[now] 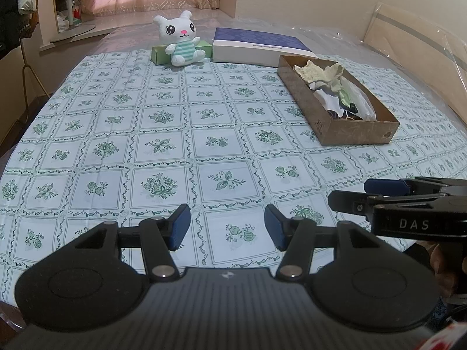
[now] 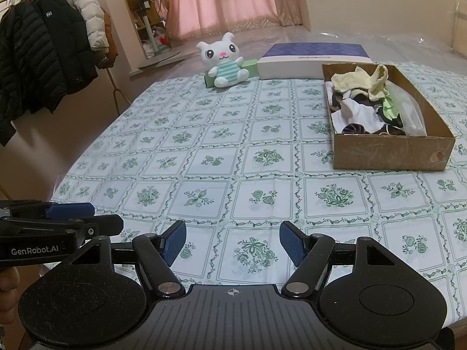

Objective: Organize soft objects

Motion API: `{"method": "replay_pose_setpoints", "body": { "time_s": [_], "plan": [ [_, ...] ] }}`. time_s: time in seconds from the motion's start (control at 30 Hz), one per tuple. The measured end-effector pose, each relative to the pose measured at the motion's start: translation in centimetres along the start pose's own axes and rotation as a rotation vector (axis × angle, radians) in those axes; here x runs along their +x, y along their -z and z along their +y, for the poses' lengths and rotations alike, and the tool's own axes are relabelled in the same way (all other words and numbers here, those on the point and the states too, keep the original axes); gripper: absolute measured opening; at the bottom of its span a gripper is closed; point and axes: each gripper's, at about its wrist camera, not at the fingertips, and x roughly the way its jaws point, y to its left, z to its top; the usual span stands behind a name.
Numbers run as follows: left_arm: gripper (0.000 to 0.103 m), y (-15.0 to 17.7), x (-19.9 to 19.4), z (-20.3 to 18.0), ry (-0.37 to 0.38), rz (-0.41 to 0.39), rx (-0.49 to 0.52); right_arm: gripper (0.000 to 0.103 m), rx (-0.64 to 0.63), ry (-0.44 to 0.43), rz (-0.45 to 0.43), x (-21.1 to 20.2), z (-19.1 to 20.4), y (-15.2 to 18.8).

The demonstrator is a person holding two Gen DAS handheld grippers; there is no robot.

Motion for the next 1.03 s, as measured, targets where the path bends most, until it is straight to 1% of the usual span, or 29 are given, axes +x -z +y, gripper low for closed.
{"method": "replay_pose_setpoints", "body": {
  "time_s": [0.87, 1.03],
  "plan": [
    [0.054, -0.24, 0.20, 0.13, 0.000, -0.002, 0.002, 0.071, 0.002, 0.001, 0.003, 0.13, -0.10, -0.20],
    [0.054, -0.45, 0.67, 0.37, -0.004, 0.009, -0.004, 0.071, 0.004, 0.003, 0.006, 0.25, -0.09, -0.29]
  ]
}}
